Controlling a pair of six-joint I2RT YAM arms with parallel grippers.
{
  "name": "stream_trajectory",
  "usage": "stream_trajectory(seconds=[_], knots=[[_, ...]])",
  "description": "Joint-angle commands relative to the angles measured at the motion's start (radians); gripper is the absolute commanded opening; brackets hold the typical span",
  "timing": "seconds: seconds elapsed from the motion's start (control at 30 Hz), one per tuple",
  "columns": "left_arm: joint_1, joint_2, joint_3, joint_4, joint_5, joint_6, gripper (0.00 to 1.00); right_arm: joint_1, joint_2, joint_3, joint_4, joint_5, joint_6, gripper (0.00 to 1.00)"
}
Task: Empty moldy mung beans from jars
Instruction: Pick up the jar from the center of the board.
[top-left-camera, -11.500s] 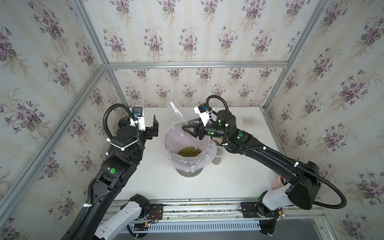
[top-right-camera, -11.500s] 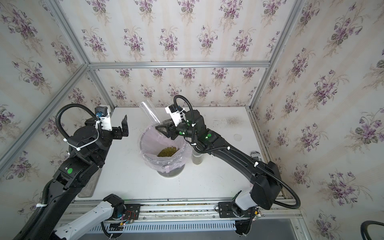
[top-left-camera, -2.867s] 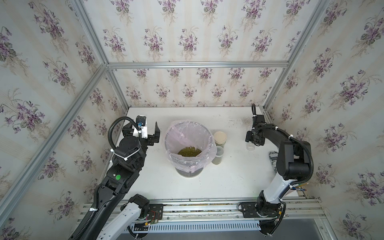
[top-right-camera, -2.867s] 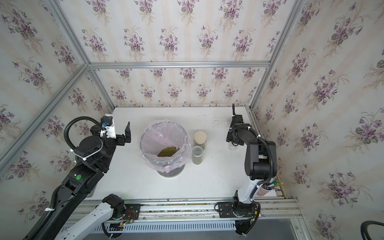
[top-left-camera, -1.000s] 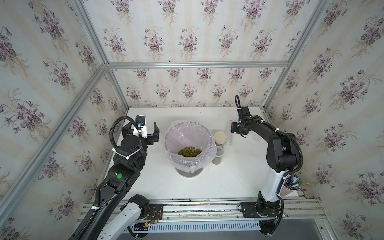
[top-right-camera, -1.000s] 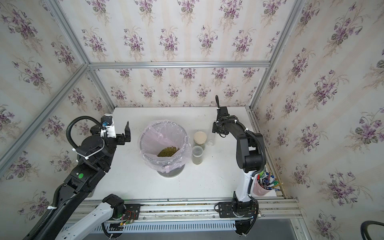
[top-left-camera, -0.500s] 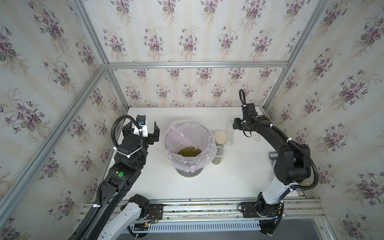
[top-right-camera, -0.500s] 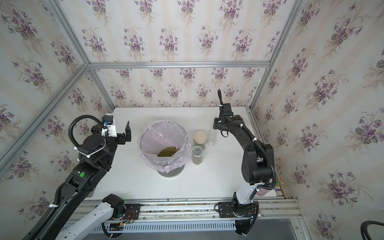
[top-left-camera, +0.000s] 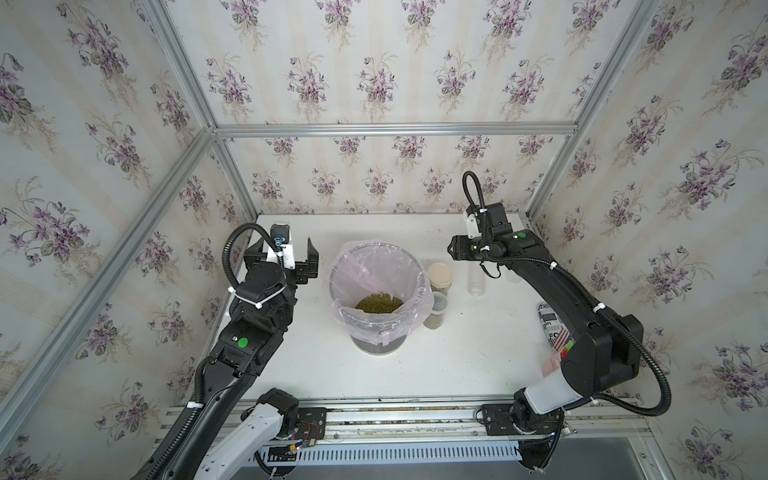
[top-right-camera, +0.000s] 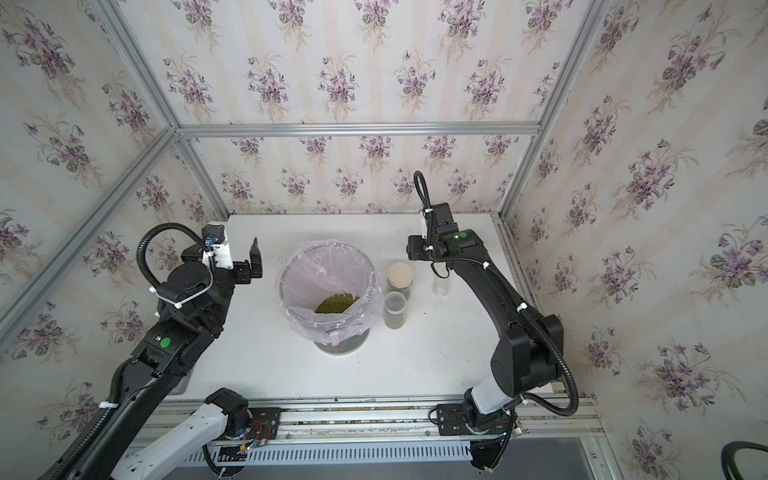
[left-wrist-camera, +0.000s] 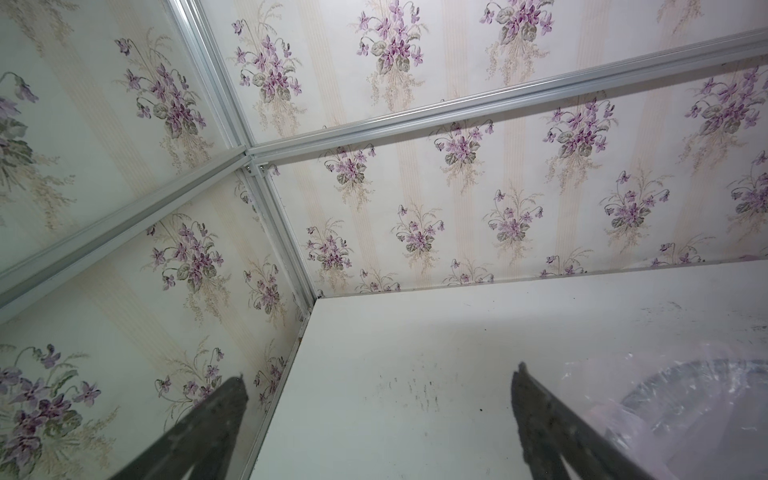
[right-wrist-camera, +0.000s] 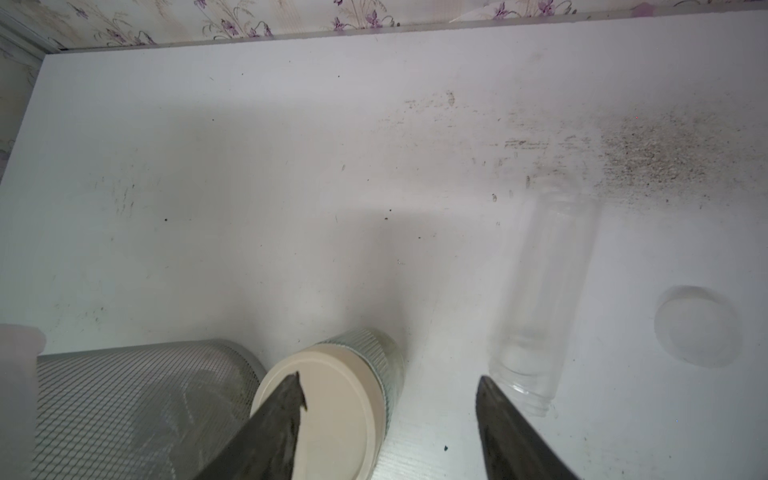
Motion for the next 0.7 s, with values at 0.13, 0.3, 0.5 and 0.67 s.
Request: stream_trajectory(seconds=[0.13, 0.3, 0.5, 0.67], knots=[[0.009, -0.009, 0.026, -0.034, -0.014, -0.067, 1.0, 0.003, -0.017, 0.006, -0.041, -0.069, 0.029, 1.0], [0.021, -0.006, 0.044, -0.074, 0.018, -0.095, 1.0, 0.012, 0.047, 0.031, -0.052, -0.102, 0.037, 1.0], [0.026, 0.01, 0.058, -0.09, 0.054, -0.103, 1.0, 0.067, 0.112, 0.121, -0.179, -0.002, 0.017, 1.0], [0.031, -0.005, 0.039, -0.061, 0.001, -0.093, 1.0, 0.109, 0.119, 0.129, -0.239, 0.038, 0.016, 1.0]])
